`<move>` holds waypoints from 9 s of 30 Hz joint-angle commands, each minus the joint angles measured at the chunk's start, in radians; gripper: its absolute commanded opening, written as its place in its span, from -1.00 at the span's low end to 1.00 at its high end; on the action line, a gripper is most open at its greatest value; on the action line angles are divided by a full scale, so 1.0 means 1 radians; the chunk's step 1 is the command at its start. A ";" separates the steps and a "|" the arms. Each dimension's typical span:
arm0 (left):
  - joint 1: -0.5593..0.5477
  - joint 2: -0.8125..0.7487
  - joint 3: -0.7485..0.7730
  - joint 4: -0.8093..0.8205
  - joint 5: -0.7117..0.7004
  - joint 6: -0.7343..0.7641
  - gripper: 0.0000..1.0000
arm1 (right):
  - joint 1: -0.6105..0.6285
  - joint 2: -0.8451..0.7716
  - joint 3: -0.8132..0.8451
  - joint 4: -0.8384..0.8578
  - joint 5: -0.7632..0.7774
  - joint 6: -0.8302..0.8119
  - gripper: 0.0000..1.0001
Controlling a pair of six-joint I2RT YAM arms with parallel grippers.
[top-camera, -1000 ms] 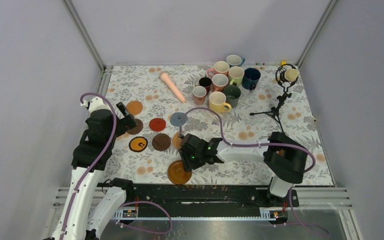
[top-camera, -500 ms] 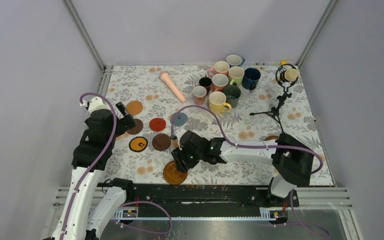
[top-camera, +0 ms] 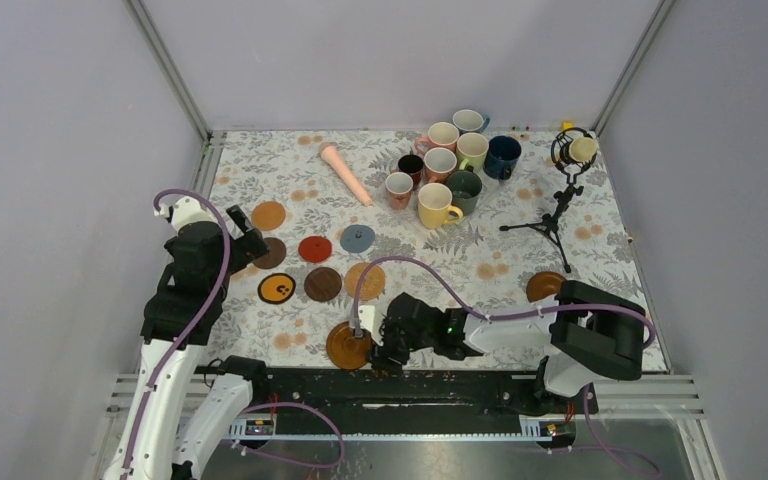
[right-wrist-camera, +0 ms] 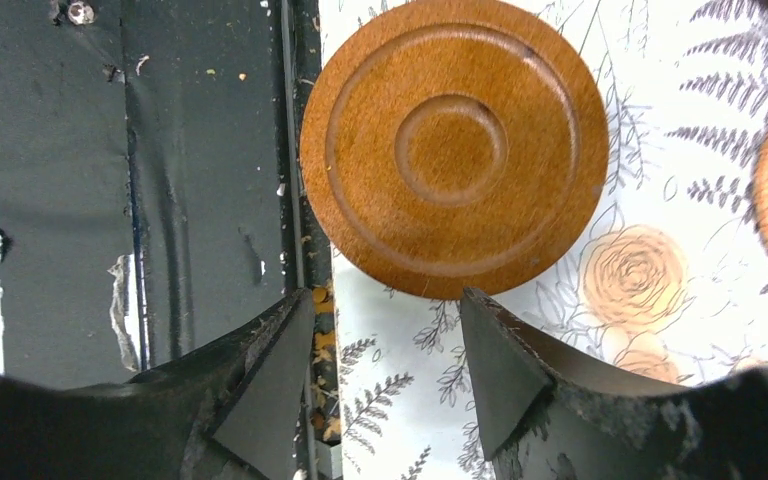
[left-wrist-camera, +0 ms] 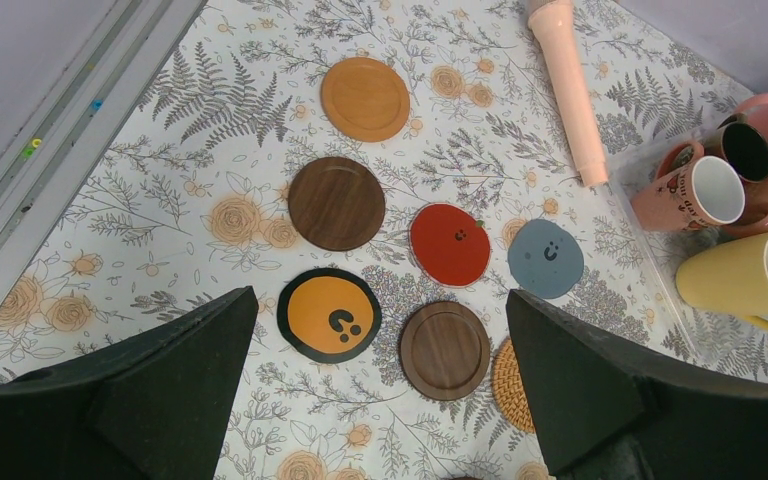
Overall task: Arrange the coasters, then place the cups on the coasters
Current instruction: Move the coaster to the center of the board.
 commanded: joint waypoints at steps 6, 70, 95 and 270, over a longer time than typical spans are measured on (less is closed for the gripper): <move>0.004 -0.005 0.013 0.013 -0.029 -0.009 0.97 | 0.024 0.062 0.101 0.036 0.022 -0.145 0.25; 0.002 -0.006 0.022 -0.014 -0.085 -0.026 0.98 | 0.024 0.500 0.508 0.126 0.182 -0.174 0.18; 0.002 0.003 0.022 -0.015 -0.086 -0.027 0.98 | -0.053 0.498 0.479 0.130 0.218 -0.181 0.14; -0.059 0.054 0.016 0.008 0.068 -0.004 0.97 | -0.225 0.150 0.272 -0.394 0.064 0.939 0.00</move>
